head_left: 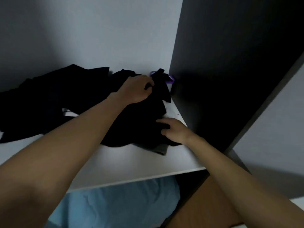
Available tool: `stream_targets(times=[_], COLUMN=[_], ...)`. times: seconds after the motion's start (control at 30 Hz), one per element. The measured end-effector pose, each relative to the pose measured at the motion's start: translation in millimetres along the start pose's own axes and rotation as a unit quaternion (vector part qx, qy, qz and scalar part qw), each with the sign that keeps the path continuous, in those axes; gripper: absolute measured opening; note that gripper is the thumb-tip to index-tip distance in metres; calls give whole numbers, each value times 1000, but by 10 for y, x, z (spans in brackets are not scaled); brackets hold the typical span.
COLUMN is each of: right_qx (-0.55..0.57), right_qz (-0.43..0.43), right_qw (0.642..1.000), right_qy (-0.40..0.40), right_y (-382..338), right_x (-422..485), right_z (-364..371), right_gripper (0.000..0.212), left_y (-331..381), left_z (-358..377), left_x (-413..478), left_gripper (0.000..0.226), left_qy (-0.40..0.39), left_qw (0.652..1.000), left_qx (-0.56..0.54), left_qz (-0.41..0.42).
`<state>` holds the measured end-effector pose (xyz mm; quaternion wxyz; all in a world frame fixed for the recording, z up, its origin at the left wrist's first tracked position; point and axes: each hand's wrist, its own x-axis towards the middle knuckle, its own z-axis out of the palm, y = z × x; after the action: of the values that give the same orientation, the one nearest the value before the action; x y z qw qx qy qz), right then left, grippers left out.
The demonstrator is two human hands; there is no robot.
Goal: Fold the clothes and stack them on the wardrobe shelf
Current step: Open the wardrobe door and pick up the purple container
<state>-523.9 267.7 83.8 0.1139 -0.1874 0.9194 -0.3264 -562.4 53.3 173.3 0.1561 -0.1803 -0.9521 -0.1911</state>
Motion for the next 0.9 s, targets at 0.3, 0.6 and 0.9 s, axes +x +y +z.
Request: stream_targets(times=[0.3, 0.6, 0.9], right_qx=[105, 83, 260], right_qz=[118, 100, 252], right_qw=[964, 937, 900], right_qy=[212, 324, 243], right_y=[11, -314, -274], right_x=[656, 1450, 2088], right_z=[-386, -777, -804], right_gripper=[16, 18, 41], left_y=[-608, -711, -1076], left_z=[628, 438, 704], left_x=[1035, 1252, 1854], left_gripper=[37, 15, 34], left_qy=[-288, -339, -64], left_qw=[953, 935, 903], left_qx=[79, -73, -308], left_qz=[-58, -75, -292])
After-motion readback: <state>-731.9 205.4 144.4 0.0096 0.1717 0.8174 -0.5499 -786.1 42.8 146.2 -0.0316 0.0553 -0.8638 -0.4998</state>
